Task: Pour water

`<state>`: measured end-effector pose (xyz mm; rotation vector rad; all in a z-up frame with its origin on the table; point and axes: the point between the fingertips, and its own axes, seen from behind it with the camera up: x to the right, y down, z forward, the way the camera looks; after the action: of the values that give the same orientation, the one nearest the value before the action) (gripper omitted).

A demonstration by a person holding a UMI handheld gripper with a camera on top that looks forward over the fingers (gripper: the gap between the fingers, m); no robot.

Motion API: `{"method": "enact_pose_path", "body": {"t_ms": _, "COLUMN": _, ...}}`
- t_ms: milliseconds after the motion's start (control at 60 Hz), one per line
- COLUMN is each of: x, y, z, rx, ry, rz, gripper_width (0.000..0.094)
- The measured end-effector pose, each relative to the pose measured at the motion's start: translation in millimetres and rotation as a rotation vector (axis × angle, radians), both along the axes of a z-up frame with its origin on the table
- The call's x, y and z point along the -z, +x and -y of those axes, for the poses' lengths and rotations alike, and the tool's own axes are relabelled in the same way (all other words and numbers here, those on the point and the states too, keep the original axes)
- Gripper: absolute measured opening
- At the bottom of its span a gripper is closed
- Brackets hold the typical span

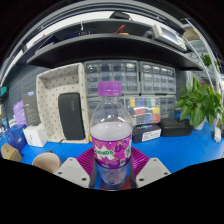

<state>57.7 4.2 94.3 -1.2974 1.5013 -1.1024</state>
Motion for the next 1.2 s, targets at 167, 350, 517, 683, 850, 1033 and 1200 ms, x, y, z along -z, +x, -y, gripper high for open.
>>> {"method": "enact_pose_path", "body": {"t_ms": 167, "x": 12.4, "y": -6.5, "z": 1.7, "rx": 0.017, "ry": 0.004, "rz": -0.053, "gripper_width": 0.0702}}
{"method": "enact_pose_path", "body": {"t_ms": 350, "x": 24.7, "y": -52.2, "z": -10.7, "rx": 0.014, "ry": -0.012, "rz": -0.114, "gripper_width": 0.0716}}
{"method": "enact_pose_path", "body": {"t_ms": 517, "x": 19.6, "y": -114.3, "z": -30.6, "rx": -0.009, "ry": -0.019, "rz": -0.194, "gripper_width": 0.0718}}
{"method": "enact_pose_path", "body": {"t_ms": 683, "x": -39.3, "y": -154.8, "z": -43.0, "rx": -0.017, "ry": -0.030, "rz": -0.154, "gripper_width": 0.0719}}
{"method": "enact_pose_path", "body": {"t_ms": 850, "x": -93.4, "y": -182.2, "z": -45.1, "rx": -0.019, "ry": -0.027, "rz": -0.107, "gripper_width": 0.0718}}
{"method": "enact_pose_path", "body": {"t_ms": 1033, "x": -128.3, "y": -207.5, "z": -37.7, "rx": -0.002, "ry": -0.045, "rz": -0.065, "gripper_width": 0.0723}}
{"method": "enact_pose_path", "body": {"t_ms": 1200, "x": -133.5, "y": -222.4, "z": -29.2, "rx": 0.025, "ry": -0.039, "rz": -0.063, "gripper_width": 0.0719}}
